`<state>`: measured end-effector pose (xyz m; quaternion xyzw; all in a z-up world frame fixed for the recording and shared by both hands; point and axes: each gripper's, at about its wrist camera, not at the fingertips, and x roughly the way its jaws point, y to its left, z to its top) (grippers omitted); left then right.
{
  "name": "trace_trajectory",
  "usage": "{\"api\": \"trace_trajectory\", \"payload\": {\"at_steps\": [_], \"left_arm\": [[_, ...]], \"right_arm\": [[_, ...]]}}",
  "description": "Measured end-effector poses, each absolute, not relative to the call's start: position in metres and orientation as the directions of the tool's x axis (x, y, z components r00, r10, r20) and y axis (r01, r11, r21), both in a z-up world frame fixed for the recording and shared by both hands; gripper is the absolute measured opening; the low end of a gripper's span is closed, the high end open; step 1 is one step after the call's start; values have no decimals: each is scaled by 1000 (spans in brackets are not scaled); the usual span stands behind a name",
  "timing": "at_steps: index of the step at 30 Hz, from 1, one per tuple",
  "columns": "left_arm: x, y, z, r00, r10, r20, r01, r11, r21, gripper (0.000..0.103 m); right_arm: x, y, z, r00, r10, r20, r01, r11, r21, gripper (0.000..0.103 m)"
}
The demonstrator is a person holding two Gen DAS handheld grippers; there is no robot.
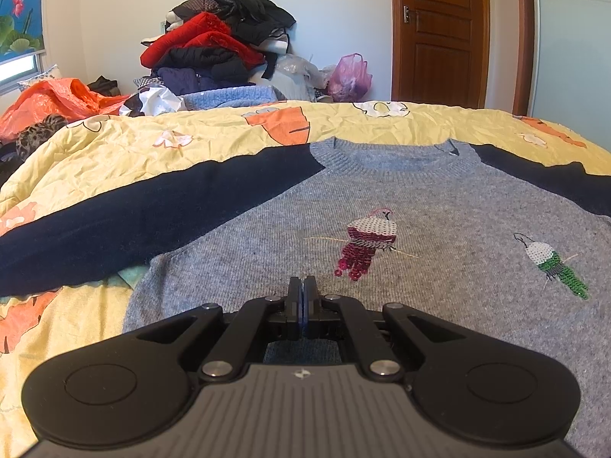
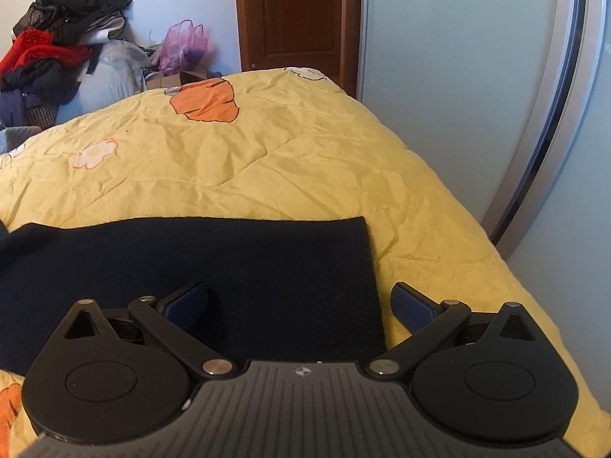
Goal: Fold small clothes
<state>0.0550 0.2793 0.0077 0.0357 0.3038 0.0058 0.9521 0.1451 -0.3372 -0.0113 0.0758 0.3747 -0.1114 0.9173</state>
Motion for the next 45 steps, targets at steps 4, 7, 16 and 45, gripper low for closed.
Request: {"api": "trace_trajectory", "payload": {"at_steps": [4,7,16,45], "left_arm": [[55,280,8,815,32,-578,11,997,71,0],[55,280,8,815,33,-578,11,997,72,0],[55,279,8,815,33,-579,11,997,73,0],[57,286,10,809,5,-588,14,999,29,1]], "right_arm": [[145,-335,-8,707,-120,-697,226,972,62,80],[147,-333,-2,704,-94,-704,200,977,69,51],[152,-340,4,698,-41,-715,202,969,143,23],[161,-182,113,744,160,-649,-15,975,224,20]]}}
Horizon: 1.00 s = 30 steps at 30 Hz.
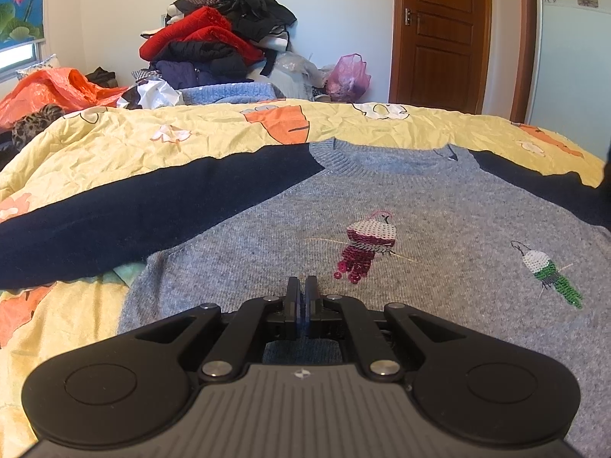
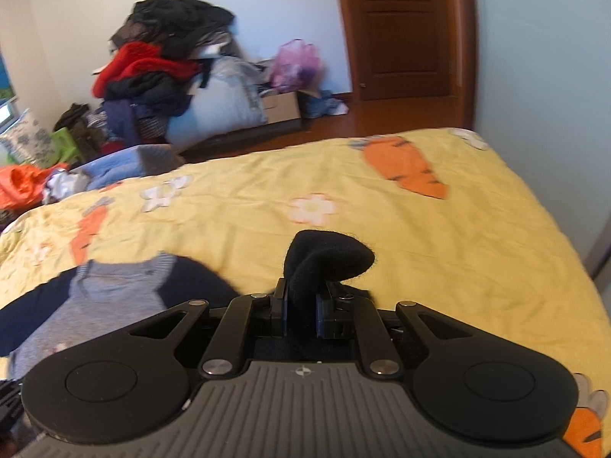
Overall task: Fold small clothes
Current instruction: 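Carry the held sleeve across the sweater body and open the right gripper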
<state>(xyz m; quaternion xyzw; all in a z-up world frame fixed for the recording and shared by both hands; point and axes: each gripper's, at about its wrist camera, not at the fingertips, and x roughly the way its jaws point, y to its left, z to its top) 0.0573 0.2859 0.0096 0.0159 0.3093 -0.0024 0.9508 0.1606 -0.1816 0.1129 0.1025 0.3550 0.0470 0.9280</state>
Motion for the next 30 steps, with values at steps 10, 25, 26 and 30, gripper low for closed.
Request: {"api": "trace_trajectory", "payload": {"at_steps": [10,25,26,30], "left_arm": [[42,283,11,813,-1,-582,8,1000,10,11],[36,289,11,808,-61,-586,39,998,-50,67],[35,289,11,807,-59,-587,37,998,-49,67],[34,287,11,806,-53,-590,38,999,-38,67]], "right_arm": [[176,-62,116,703,290,-649,-138,951,275,20],[208,131,93,576,357,-736,-299,929,217,20],[210,144,91,567,360,-741,-311,926,212,20],[214,180,87,536,373,-757,-343,916,209,17]]}}
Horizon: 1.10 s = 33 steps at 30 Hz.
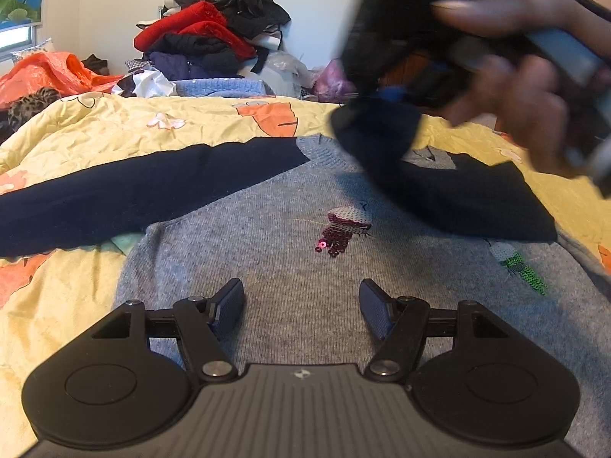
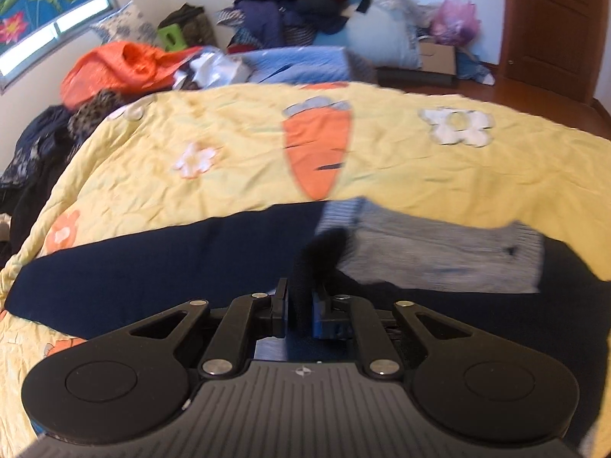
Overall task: Fold small clothes
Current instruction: 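Carry the held sleeve across the sweater body and open the right gripper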
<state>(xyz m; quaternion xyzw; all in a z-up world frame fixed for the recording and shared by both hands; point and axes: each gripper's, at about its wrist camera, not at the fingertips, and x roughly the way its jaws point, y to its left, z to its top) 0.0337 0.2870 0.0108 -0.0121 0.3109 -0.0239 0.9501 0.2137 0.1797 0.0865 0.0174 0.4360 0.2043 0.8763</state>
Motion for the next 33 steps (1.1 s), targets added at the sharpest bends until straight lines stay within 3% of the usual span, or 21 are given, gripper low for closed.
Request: {"api": "trace_trajectory", "payload": {"at_steps": [5,9,10,11,13,22,28,33], "left_arm": [[26,289,11,798,-61,-600,37,998,-51,77],[24,288,10,797,-56,-601,37,998,-45,79],[24,288,9,797,-56,-601,35,998,-46,80],[24,288,9,797,-56,-602,35,998,-47,81],[25,287,9,794,-60,-604,38,998,-49,86],[27,283,8,789,-51,-613,45,999,-26,90],[28,281,8,786,-43,-617,44,999,-14,92],[33,275,7,769,-47,-637,64,998,4,103]], "right_arm": [[216,217,77,518,343,-783,-373,915,155,14],[219,229,67,507,298,-809,-361,925,115,18],[220,231,63,499,289,-817,-357,928,110,42],[221,233,59,487,286,-825,-361,926,108,75],[218,233,55,486,307,-818,-371,920,125,101],[208,233,48,469,268,-841,-365,927,92,103],[182,205,101,567,320,-759,-392,915,92,103],[132,152,117,711,264,-652,-340,940,10,103]]}}
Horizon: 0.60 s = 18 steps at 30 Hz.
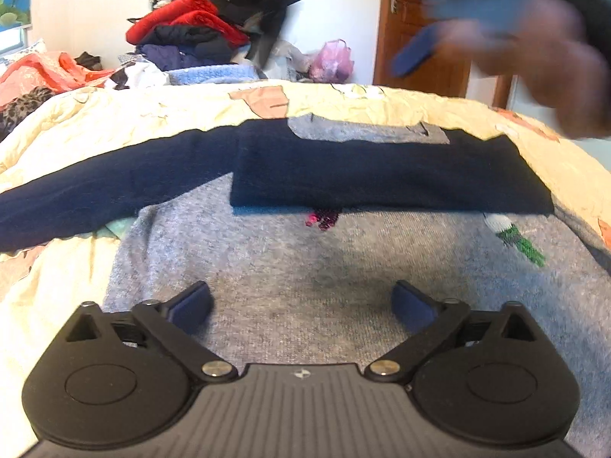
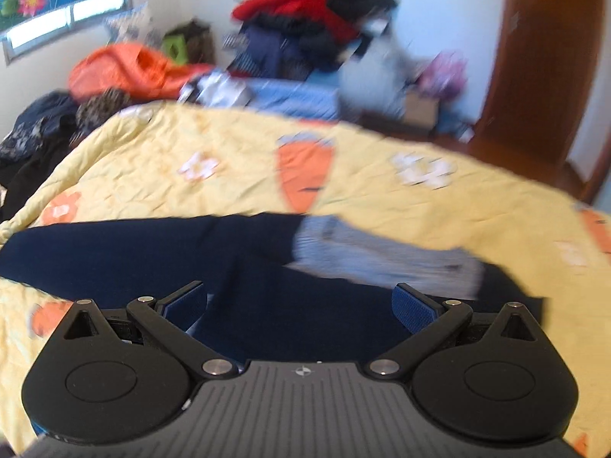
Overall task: Fold small clothes
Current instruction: 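Carry the held sleeve across the sweater body and open the right gripper, then grasp the other navy sleeve cuff with the left gripper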
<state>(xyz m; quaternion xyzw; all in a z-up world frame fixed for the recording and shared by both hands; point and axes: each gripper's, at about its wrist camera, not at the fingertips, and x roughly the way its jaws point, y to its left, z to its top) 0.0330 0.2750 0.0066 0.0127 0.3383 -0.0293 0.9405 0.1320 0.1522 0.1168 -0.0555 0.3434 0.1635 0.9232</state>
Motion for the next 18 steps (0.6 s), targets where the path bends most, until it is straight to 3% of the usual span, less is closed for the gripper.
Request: {"api": "trace_trajectory", "payload": {"at_steps": [9,10,11,12,13,18], "left_arm": [[35,303,20,787,-55,-615,23,998,-59,101],[34,311,24,796,-57,-603,17,997,-71,95],[35,320,28,795,-56,-604,13,997,-76,62],[38,329,31,785,-44,-618,2,998,-69,15],[42,338,34,774,-20,-633,-21,998,-57,5],[44,390,42,783,11,-621,-41,999,-34,1]], "right_arm": [[42,66,49,816,216,-536,-203,976,84,103],[36,62,41,824,207,-527,-187,978,92,103],[31,60,35,826,209,-523,-179,978,108,103],[28,59,29,826,221,-519,-184,975,123,103],[24,58,25,828,229,-511,-186,973,135,103],[5,61,18,850,262,-457,-226,965,134,103]]}}
